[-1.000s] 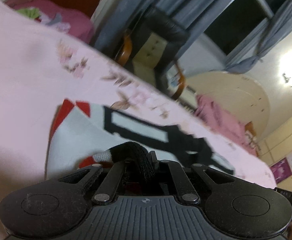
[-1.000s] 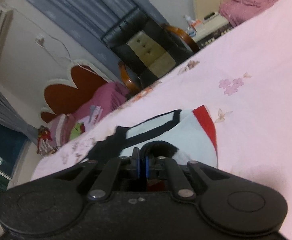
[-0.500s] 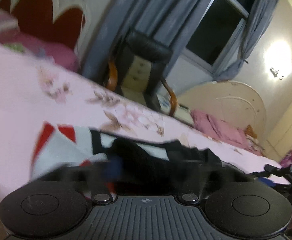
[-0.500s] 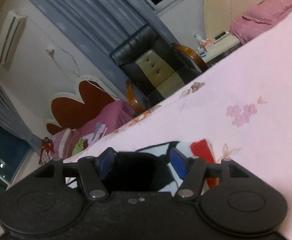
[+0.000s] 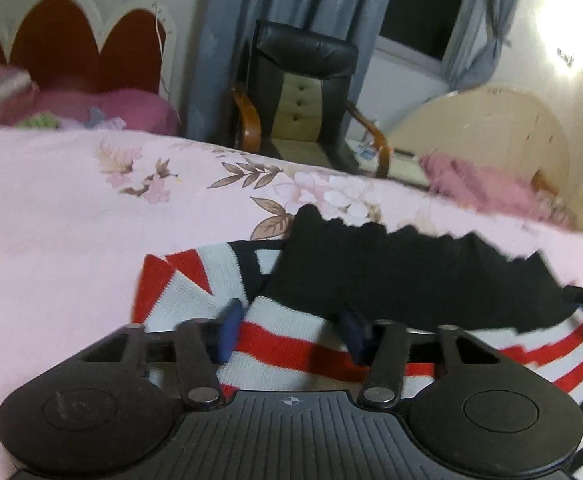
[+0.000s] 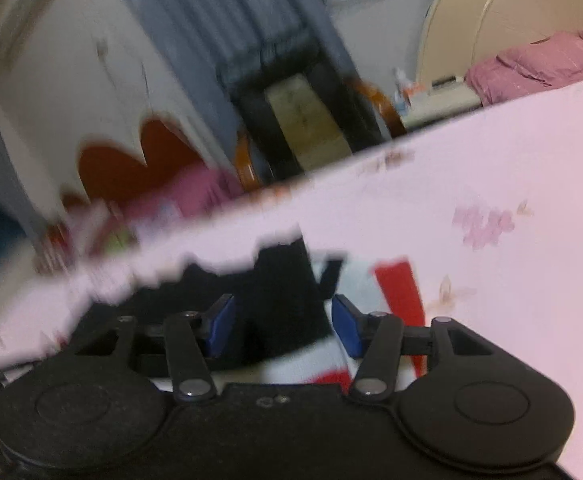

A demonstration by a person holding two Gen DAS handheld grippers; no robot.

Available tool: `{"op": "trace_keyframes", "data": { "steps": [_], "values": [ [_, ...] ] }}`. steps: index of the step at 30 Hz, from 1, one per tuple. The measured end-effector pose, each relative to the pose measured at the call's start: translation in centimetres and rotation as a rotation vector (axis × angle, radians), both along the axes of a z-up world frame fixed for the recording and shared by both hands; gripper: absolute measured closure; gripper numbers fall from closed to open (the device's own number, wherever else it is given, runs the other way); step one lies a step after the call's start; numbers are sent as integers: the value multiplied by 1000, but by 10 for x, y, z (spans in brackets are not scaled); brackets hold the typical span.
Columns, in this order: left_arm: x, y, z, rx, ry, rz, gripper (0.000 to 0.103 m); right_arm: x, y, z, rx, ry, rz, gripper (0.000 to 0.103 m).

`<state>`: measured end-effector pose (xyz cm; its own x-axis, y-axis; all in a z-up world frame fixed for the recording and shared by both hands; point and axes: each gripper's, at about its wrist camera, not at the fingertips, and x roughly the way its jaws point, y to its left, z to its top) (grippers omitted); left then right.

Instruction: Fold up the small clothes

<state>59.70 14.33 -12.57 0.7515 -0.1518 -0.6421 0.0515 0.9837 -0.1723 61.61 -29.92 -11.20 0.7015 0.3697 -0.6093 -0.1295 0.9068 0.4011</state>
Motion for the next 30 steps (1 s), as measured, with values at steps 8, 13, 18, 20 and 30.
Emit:
{"op": "trace_keyframes", "data": {
  "steps": [8, 13, 18, 20, 30],
  "values": [
    [-40, 3, 20, 16, -164, 54, 94, -16, 34, 19, -292, -85, 30, 95],
    [-24, 5, 1, 56, -73, 74, 94, -22, 41, 15, -390, -88, 45, 95],
    [-28, 3, 3, 88, -96, 69, 75, -14, 44, 3, -405, -71, 10, 88],
    [-42, 6, 16, 88, -145, 122, 49, -23, 44, 14, -402, -91, -19, 71],
    [-19, -112, 10, 97, -84, -125, 43, -35, 164, 3, -427, -115, 268, 66]
  ]
}}
